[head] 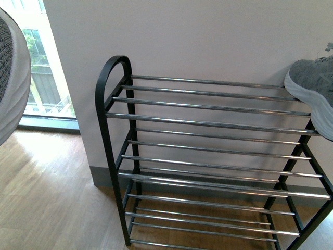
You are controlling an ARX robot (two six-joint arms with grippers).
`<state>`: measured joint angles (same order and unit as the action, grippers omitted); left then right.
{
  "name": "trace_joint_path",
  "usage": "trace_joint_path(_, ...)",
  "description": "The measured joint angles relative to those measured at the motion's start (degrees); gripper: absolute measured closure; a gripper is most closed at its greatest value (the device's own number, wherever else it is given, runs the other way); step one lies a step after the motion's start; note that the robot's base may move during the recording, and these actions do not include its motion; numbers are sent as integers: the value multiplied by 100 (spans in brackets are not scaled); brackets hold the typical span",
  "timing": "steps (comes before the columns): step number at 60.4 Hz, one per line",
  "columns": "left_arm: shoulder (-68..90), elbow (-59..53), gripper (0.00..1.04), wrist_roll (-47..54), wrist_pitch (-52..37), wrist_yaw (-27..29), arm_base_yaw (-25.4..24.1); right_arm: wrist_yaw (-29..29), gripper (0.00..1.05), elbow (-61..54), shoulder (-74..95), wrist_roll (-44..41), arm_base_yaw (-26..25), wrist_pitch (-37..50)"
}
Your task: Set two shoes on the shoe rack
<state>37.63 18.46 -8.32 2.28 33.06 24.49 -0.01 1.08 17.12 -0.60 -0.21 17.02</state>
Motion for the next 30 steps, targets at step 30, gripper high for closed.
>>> trace_joint_path(30,0,0,103,0,0,-2,0,4,103,2,-986,0,0,-1067)
